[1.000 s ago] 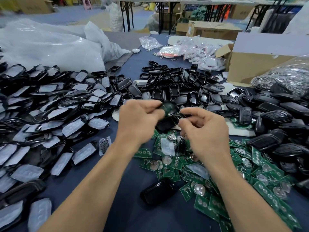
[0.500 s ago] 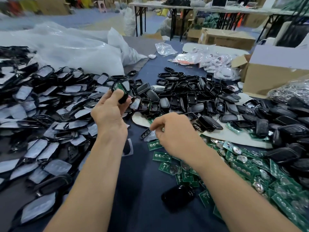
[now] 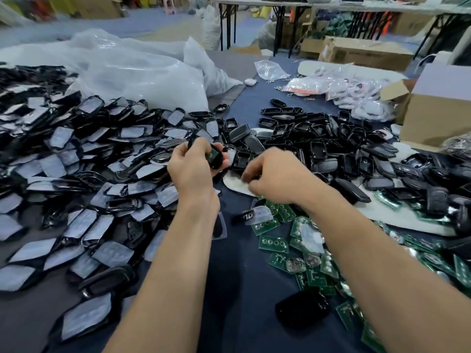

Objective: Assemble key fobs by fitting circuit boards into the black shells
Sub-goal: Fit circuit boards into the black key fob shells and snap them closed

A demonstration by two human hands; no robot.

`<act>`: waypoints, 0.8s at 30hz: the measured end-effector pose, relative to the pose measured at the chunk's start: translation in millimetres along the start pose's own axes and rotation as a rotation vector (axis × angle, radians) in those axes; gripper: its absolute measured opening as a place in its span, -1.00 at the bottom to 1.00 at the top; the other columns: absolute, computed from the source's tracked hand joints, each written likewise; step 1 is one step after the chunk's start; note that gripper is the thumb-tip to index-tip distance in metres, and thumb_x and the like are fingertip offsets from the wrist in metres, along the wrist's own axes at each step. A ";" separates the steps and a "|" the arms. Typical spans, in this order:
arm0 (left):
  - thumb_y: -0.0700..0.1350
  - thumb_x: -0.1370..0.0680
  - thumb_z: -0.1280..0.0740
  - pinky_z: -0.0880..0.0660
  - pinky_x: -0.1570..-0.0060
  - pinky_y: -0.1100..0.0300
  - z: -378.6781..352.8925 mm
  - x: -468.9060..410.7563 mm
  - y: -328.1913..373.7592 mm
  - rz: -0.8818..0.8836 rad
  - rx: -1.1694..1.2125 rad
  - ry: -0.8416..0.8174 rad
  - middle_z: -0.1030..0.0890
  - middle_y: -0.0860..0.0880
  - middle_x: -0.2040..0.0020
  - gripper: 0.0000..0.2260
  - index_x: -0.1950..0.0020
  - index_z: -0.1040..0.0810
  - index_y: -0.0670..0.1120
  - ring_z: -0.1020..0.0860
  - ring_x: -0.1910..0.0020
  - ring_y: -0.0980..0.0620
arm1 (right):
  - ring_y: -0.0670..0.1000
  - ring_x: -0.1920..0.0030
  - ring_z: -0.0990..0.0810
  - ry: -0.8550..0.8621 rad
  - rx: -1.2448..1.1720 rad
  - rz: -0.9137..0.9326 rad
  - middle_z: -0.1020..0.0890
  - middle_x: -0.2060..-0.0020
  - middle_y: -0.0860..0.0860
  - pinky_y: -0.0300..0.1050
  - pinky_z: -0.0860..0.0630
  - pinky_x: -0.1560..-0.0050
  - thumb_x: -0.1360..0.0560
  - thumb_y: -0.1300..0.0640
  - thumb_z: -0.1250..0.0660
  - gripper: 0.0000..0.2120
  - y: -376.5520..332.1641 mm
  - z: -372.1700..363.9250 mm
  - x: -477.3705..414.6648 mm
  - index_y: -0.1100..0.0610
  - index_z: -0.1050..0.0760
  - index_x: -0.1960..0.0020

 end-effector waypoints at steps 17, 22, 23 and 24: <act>-0.35 -0.39 -0.23 -0.40 0.53 0.24 0.7 1.9 -3.7 0.020 -0.060 0.011 -0.58 -0.12 0.39 -0.82 0.05 -0.45 -0.19 -0.50 0.50 -0.05 | 0.19 -0.21 -0.54 0.237 0.481 0.261 -0.61 -0.13 0.08 0.05 -0.33 -0.28 -0.55 0.01 -0.28 -0.71 -28.8 -34.9 -50.1 0.06 -0.48 -0.24; -0.31 -0.35 -0.25 -0.41 0.52 0.24 6.2 -1.0 -2.8 0.029 -0.069 0.031 -0.57 -0.16 0.34 -0.80 0.05 -0.47 -0.20 -0.50 0.50 -0.05 | 0.14 -0.13 -0.60 0.308 0.522 0.380 -0.65 -0.08 0.01 0.01 -0.28 -0.31 -0.54 0.08 -0.26 -0.67 -39.8 -40.9 -38.2 0.05 -0.41 -0.30; -0.31 -0.35 -0.25 -0.42 0.51 0.24 6.9 -1.3 -2.9 0.030 -0.058 0.030 -0.58 -0.16 0.34 -0.80 0.04 -0.47 -0.20 -0.51 0.49 -0.06 | 0.12 -0.13 -0.61 0.337 0.515 0.376 -0.65 -0.07 0.00 0.00 -0.26 -0.35 -0.55 0.09 -0.27 -0.67 -37.3 -41.7 -35.2 0.05 -0.42 -0.30; -0.32 -0.36 -0.25 -0.42 0.50 0.23 7.2 -0.9 -3.0 0.028 -0.056 0.028 -0.58 -0.14 0.36 -0.81 0.04 -0.47 -0.20 -0.51 0.49 -0.06 | 0.10 -0.13 -0.60 0.362 0.481 0.359 -0.66 -0.05 -0.02 -0.01 -0.25 -0.39 -0.55 0.10 -0.30 -0.70 -33.2 -41.5 -31.3 0.04 -0.43 -0.27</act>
Point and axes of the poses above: each hand's wrist, its own x-axis away from the middle knuckle, its own z-axis out of the back of the hand, y = z × x, the point moved 5 cm from there along -x, towards the middle knuckle
